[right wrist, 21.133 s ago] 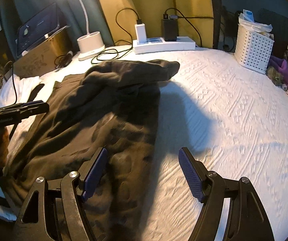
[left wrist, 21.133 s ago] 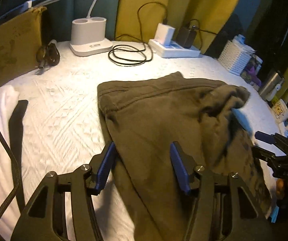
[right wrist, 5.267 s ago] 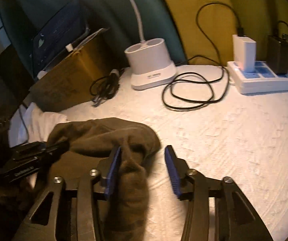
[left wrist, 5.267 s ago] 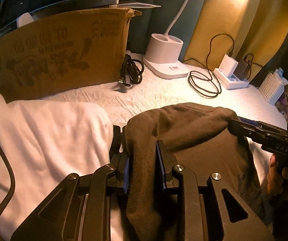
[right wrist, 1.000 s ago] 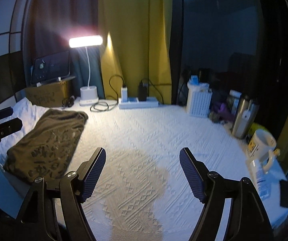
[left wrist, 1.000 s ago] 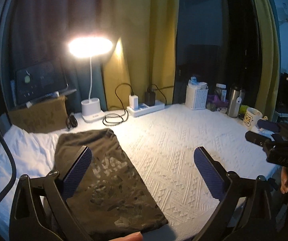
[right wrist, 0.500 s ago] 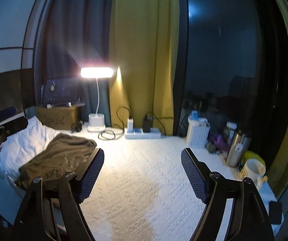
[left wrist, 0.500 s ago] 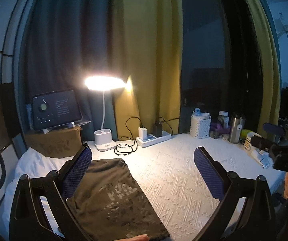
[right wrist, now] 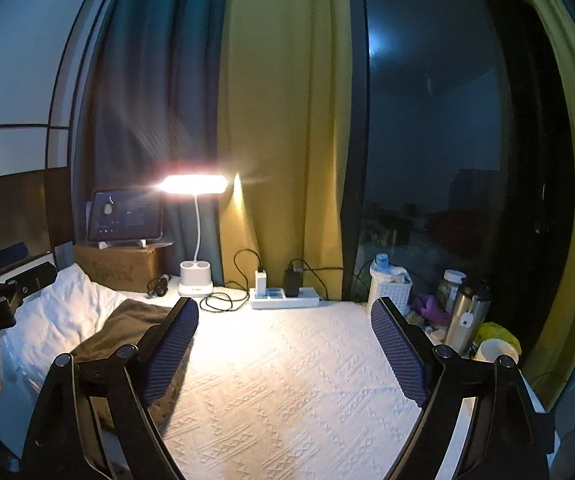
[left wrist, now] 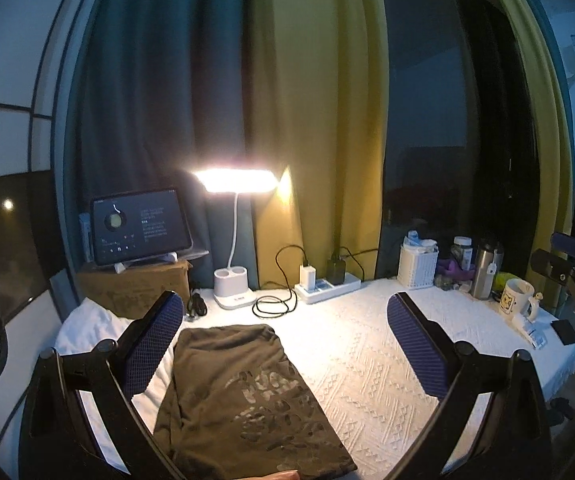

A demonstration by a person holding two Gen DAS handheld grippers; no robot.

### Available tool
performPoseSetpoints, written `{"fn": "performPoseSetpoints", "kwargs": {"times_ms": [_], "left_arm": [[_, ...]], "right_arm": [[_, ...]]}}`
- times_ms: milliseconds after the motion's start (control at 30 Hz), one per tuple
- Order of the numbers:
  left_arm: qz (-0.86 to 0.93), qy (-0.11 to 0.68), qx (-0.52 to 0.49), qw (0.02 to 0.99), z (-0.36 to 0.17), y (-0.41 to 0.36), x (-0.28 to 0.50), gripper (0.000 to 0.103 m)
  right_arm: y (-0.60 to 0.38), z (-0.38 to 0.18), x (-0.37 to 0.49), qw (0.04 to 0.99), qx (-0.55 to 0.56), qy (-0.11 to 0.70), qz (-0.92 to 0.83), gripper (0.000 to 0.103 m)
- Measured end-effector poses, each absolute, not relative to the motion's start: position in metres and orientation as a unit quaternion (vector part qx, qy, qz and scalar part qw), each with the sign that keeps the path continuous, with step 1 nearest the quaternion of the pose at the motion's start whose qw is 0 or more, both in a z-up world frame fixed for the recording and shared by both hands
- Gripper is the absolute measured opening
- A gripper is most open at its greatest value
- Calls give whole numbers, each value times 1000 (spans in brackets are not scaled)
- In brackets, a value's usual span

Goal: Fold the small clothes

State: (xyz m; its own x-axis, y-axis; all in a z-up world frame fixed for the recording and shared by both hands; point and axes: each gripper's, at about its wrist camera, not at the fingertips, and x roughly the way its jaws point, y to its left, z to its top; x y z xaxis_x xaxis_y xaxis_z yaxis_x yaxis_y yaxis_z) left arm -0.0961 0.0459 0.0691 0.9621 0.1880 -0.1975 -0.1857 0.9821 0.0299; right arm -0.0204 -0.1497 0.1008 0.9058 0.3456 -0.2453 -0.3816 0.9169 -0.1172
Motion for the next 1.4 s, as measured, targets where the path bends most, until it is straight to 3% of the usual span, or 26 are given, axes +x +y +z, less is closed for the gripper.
{"fn": "performPoseSetpoints", "kwargs": {"times_ms": [1400], "left_arm": [[100,112,-15,989,58,65,-100,101]], "right_arm": [[-117,86,-9,964,-90,145,202,90]]}}
